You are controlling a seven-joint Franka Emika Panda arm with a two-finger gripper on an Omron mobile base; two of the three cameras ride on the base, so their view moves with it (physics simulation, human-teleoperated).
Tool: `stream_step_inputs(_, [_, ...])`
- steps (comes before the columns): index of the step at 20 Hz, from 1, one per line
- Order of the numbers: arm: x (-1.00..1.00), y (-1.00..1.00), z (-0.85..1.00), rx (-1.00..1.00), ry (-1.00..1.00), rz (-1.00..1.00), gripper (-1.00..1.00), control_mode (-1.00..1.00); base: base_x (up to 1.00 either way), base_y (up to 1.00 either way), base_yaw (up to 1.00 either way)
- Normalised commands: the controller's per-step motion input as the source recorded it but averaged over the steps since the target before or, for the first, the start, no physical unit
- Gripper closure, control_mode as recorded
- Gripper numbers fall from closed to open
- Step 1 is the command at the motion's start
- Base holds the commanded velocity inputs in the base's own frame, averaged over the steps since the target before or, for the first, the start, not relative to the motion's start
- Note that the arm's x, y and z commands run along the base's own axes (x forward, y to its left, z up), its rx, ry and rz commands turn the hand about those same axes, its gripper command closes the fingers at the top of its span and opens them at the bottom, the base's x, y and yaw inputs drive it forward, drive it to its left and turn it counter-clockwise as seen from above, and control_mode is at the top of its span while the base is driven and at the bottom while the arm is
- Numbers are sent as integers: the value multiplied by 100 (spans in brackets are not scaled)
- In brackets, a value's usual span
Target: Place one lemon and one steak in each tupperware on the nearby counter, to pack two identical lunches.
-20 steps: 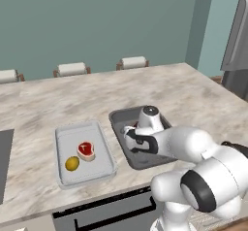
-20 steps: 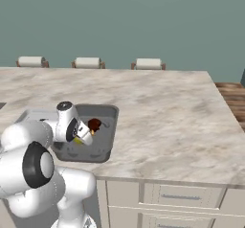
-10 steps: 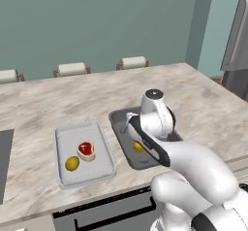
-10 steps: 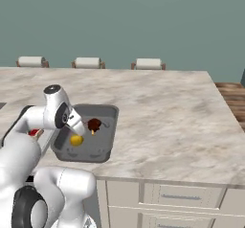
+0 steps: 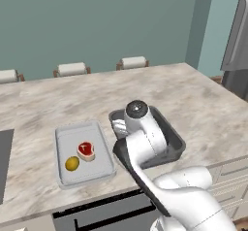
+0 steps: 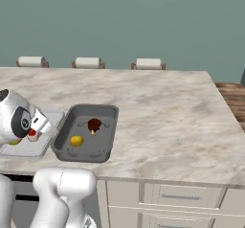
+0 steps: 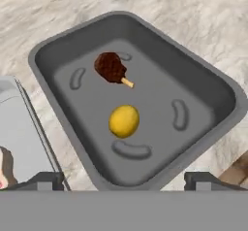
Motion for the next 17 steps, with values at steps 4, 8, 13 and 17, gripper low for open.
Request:
stream_step_inputs(4, [-72, 100, 51, -37, -41, 0, -100, -100, 0, 0, 0])
stream_step_inputs(8, [-60, 99, 74, -40, -38, 0, -100, -100, 0, 0, 0])
stream_step_inputs(13, [-57, 76, 96, -38, -31, 0, -100, -100, 0, 0, 0])
stream_step_inputs(17, [-42, 49, 100, -30, -25, -2, -100, -100, 0, 0, 0])
